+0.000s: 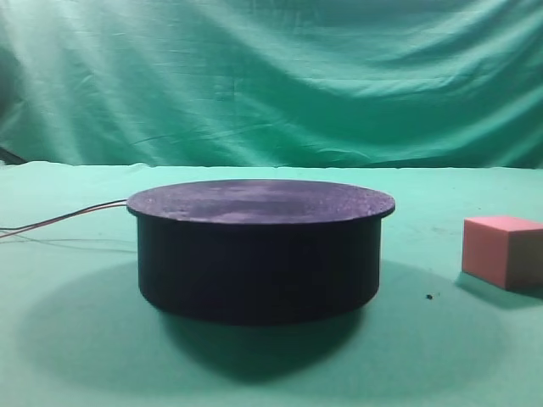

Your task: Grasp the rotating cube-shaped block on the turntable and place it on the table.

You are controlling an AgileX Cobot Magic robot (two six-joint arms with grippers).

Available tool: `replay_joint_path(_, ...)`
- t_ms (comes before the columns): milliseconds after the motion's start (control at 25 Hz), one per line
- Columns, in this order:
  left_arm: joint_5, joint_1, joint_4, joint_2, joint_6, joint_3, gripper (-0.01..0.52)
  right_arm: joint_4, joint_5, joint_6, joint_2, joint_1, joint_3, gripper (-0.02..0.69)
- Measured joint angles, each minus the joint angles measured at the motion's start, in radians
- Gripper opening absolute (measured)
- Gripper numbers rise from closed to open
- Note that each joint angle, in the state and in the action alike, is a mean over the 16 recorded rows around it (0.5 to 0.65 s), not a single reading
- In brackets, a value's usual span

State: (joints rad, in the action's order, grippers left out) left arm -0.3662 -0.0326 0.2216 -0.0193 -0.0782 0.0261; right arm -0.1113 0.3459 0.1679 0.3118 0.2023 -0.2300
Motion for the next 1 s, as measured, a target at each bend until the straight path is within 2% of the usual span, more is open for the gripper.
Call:
replay_joint_path(200, 0.000, 0.000, 0.000, 0.000, 0.000, 0.000, 0.000, -0.001, -0.046, 0.010, -0.161, -0.072, 0.138, 0.000)
replay_joint_path(440, 0.000, 0.000, 0.000, 0.000, 0.000, 0.000, 0.000, -0.001, -0.024, 0.009, -0.284, -0.098, 0.230, 0.000)
replay_joint_path(1000, 0.000, 0.000, 0.000, 0.000, 0.000, 0.000, 0.000, -0.001, 0.034, -0.028, -0.321, -0.105, 0.255, 0.000)
